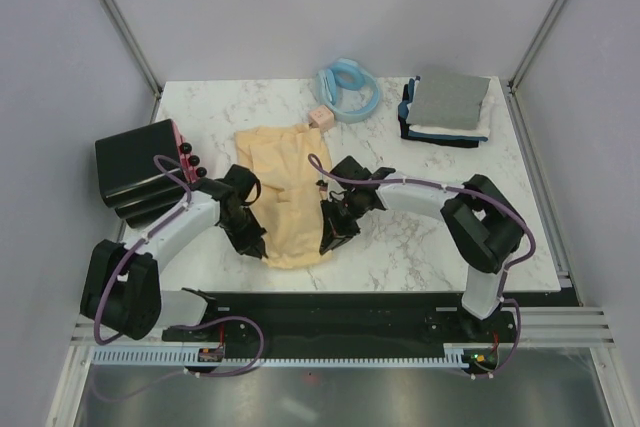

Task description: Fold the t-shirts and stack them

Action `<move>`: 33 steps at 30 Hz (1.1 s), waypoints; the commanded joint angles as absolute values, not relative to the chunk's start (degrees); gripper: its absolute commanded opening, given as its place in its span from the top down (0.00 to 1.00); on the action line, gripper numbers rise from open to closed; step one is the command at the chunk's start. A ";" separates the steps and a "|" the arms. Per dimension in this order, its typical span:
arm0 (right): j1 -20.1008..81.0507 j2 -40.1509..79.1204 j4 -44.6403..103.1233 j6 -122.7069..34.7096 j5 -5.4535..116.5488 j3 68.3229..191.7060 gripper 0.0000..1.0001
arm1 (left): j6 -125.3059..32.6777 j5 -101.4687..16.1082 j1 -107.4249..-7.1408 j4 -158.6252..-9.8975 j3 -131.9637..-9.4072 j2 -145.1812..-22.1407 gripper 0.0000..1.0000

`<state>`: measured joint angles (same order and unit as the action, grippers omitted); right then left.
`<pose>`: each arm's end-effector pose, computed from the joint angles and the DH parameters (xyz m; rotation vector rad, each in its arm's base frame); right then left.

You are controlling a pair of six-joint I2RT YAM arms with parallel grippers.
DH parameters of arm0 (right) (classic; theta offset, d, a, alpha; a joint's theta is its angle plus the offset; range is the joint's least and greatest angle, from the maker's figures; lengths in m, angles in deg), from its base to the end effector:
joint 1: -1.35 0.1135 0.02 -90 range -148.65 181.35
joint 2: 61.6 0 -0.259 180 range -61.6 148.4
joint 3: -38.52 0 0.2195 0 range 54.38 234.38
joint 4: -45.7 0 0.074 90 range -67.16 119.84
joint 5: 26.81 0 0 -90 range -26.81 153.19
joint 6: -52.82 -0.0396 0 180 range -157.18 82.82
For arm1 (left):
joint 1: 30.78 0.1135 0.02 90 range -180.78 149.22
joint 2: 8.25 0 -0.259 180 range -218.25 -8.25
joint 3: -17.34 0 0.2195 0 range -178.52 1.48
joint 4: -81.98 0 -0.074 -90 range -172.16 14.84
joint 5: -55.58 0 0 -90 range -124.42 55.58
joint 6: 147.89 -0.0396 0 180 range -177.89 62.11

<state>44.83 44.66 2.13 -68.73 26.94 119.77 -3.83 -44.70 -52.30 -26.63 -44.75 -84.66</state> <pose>0.2234 0.2442 0.1707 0.4718 -2.8169 -1.0685 0.1651 -0.0727 0.1983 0.8522 -2.9569 0.2894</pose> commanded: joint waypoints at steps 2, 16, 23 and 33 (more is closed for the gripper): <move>43.45 39.92 -2.67 -67.60 28.38 126.79 1.00 | -4.54 -42.07 -52.40 -24.77 -50.10 -80.41 0.98; 37.39 45.62 -10.68 -63.99 28.56 147.36 1.00 | -1.12 -27.93 -52.14 -21.95 -68.73 -84.01 0.98; 34.22 55.11 -13.22 -63.11 27.59 160.10 1.00 | -3.30 -20.54 -50.39 -22.65 -80.07 -93.67 0.98; 30.44 69.61 -14.02 -64.52 26.19 180.76 0.98 | -6.74 -16.31 -47.75 -21.87 -97.56 -109.76 0.98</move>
